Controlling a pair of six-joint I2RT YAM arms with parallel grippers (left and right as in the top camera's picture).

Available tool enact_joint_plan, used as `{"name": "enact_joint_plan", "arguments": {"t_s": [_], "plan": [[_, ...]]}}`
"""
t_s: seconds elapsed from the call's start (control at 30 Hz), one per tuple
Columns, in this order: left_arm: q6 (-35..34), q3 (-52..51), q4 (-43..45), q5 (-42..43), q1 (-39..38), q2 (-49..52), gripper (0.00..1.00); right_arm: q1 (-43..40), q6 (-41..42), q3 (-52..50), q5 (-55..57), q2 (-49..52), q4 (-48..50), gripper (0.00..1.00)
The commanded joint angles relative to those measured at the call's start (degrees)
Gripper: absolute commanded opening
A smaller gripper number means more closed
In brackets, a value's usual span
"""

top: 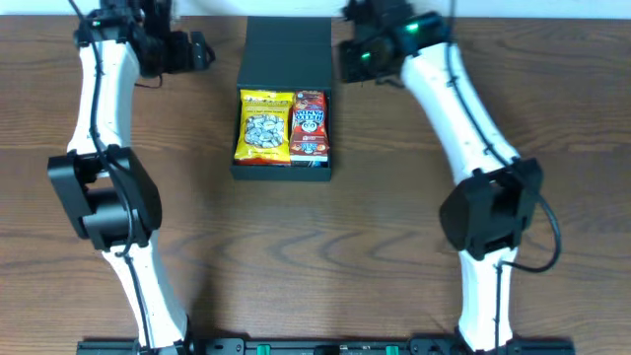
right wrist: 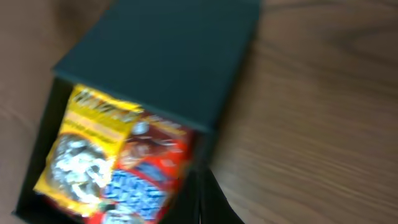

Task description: Pack container

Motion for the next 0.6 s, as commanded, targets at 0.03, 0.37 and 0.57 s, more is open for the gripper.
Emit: {"name": "enact_joint_plan", "arguments": {"t_s": [0.03, 0.37, 0.57], "plan": [[-1.7, 0.7, -3.8, 0.9, -0.4, 3.4, 0.95, -5.9, 0.4, -1.0, -7.8, 3.5, -2.0, 0.01], [-0.7, -2.1, -10.6, 2.0, -0.6, 5.4, 0.97, -6.8, -4.8, -1.0, -13.9, 10.7, -10.5, 0.02], [0.0, -7.5, -10.1, 5.7, -0.8, 5.4, 0.06, -6.4, -5.3, -1.0, -13.9, 11.5, -10.2, 0.01]]}}
